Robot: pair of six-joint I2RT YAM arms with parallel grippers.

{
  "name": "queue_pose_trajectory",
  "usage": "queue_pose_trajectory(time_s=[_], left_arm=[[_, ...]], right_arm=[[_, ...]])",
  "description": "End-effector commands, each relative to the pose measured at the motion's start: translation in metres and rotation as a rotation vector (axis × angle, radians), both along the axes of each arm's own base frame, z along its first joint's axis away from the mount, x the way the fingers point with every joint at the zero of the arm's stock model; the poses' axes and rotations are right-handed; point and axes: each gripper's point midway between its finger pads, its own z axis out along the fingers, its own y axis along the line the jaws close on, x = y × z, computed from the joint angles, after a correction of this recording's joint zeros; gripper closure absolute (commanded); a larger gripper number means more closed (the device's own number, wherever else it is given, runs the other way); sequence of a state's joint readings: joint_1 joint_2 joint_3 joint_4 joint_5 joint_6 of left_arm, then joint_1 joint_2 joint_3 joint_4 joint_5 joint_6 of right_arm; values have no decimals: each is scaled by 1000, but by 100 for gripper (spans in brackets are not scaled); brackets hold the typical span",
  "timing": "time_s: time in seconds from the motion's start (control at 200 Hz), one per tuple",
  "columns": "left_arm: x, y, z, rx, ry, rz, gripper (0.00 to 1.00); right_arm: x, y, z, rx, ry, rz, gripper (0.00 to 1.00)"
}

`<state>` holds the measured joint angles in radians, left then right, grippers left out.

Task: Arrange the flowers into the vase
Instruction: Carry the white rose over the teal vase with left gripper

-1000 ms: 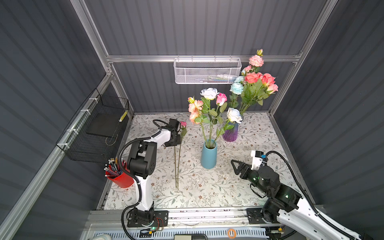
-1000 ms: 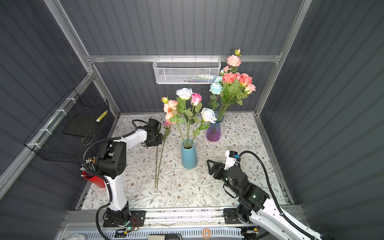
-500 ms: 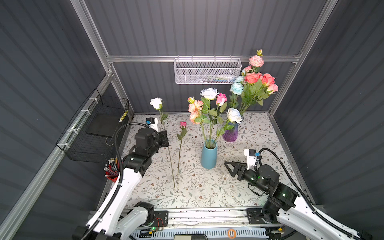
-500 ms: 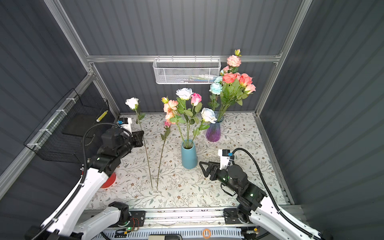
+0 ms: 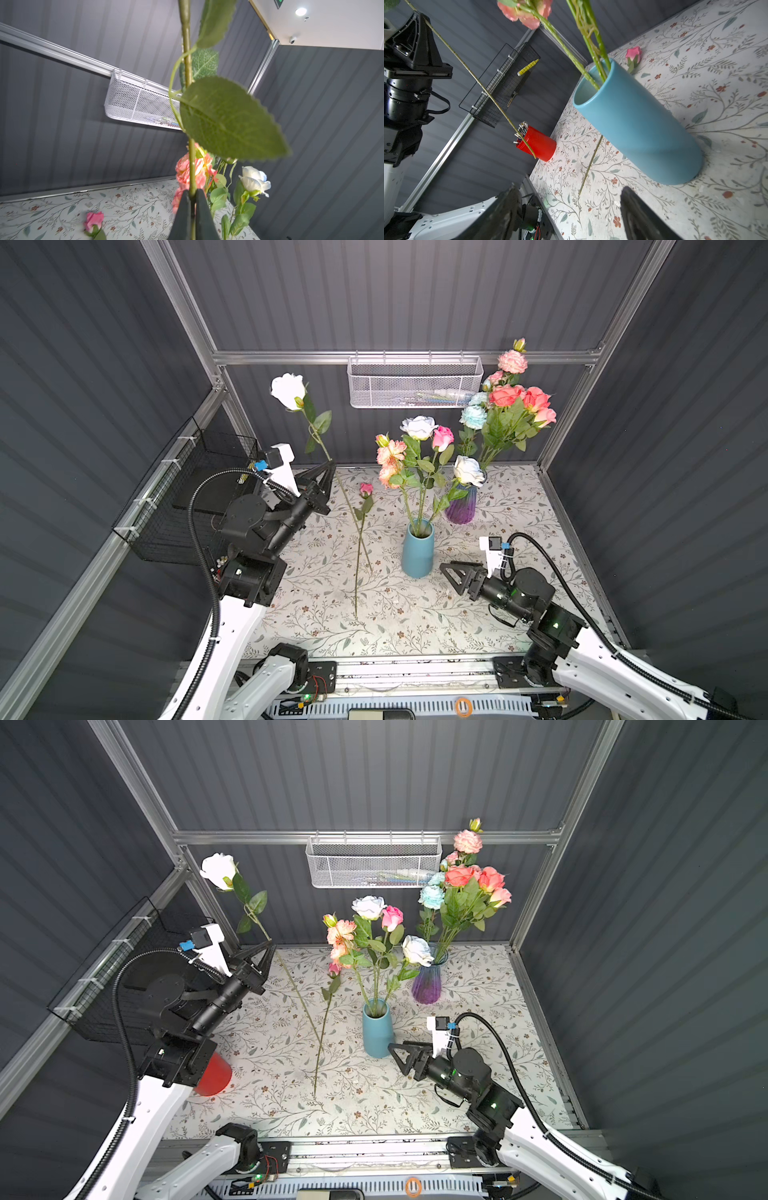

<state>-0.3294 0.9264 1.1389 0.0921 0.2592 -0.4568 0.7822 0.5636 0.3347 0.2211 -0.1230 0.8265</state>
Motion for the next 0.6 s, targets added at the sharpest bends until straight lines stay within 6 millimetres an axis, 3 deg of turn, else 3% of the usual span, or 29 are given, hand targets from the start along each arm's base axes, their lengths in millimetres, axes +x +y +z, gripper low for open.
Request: queue_pose_trajectory(time_s=[0.0,0.11,0.185,0.24,0.255,0.35,0.595], left_arm=[[-17,-30,42,-16,-131,-107,100],[-25,-75,60,48,-217,-151,100],[-24,-94,71,70,-271,-154,100],[-19,-104,74,71,-292,-156,100],[-24,-102,90,52,-322,-155,100],[-19,-117,101,47,-354,-167,100],[6,-139,98,65,-365,-116,100]], right_arm=[[6,-11,2,-4,-8,-67,21],[6,-16,2,-11,-9,-89,21],[6,-19,2,-16,-8,-100,21],[6,-21,2,-19,-10,-108,21],[6,-22,2,-21,-10,-112,21],[5,-26,3,-36,-13,-122,21],[4,-36,5,-56,-32,-160,20]])
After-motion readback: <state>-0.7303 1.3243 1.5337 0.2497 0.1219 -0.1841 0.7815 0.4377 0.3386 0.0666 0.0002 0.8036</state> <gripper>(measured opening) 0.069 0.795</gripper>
